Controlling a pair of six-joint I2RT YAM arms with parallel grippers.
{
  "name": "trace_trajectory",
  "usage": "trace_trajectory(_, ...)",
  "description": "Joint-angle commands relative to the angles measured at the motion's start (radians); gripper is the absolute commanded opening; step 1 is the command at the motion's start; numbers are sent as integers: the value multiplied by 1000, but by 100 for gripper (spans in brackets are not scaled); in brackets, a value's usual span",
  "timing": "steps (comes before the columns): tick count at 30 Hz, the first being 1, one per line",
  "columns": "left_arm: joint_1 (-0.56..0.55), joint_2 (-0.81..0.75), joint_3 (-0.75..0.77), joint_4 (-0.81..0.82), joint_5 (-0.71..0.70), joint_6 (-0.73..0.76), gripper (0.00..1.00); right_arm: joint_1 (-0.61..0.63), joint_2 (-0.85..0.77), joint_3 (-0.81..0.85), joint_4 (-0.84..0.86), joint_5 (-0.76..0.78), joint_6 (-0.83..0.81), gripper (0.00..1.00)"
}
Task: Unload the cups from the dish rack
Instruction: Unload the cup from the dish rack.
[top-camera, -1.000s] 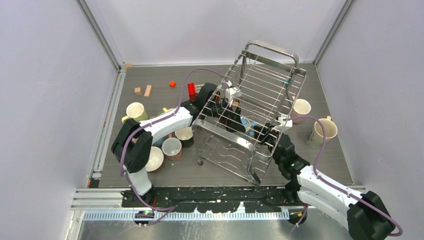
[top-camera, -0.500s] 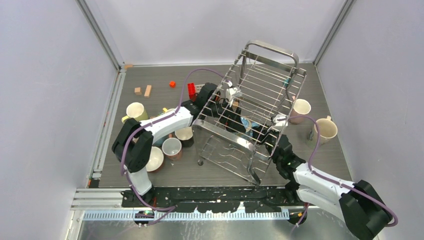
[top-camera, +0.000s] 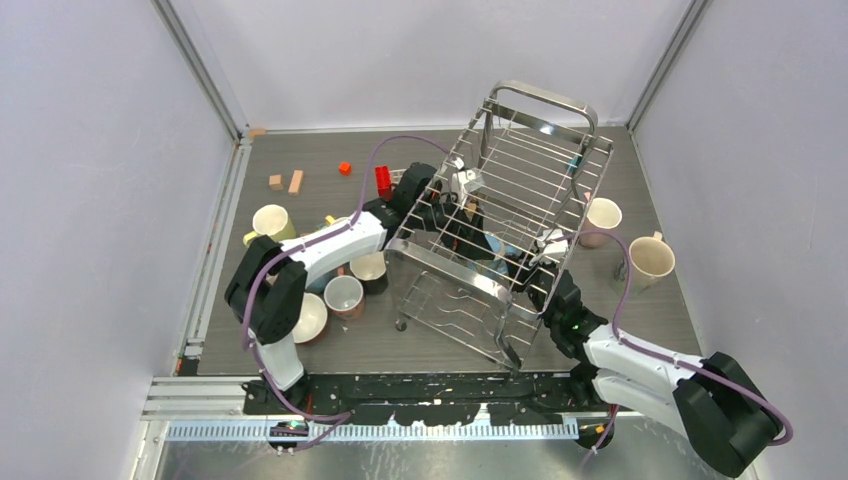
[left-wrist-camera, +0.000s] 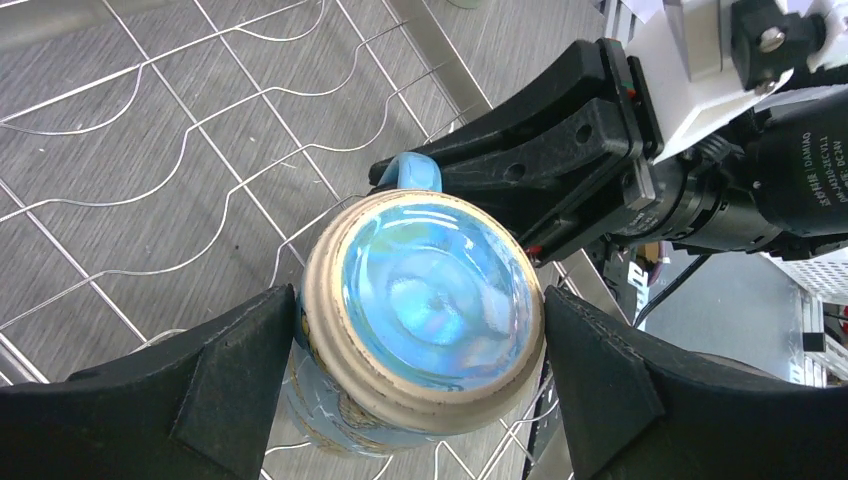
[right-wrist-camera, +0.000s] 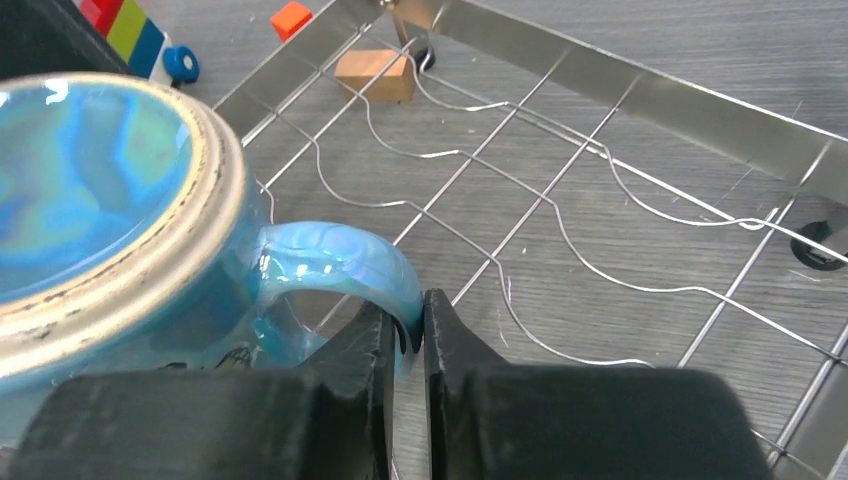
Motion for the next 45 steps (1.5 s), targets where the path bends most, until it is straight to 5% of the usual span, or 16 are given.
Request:
trace_trajectory(1, -30, -17, 35, 4, 51, -9, 77, -9, -22, 32, 131, 44, 41, 7)
trace_trajectory(3, -29, -28, 26, 20, 27, -18, 78, -8, -53, 33, 114, 55, 48, 1)
trace_trajectory(18, -6, -122, -31, 140, -295, -145, 91, -9, -377, 86, -197, 169, 47, 1)
trace_trajectory(28, 27, -122, -75, 198, -272, -198, 92, -9, -266, 69, -157, 190, 105, 1)
trace_trajectory(45, 155, -228, -200, 306, -323, -288, 93, -9, -492, 176, -461, 343, 140, 1)
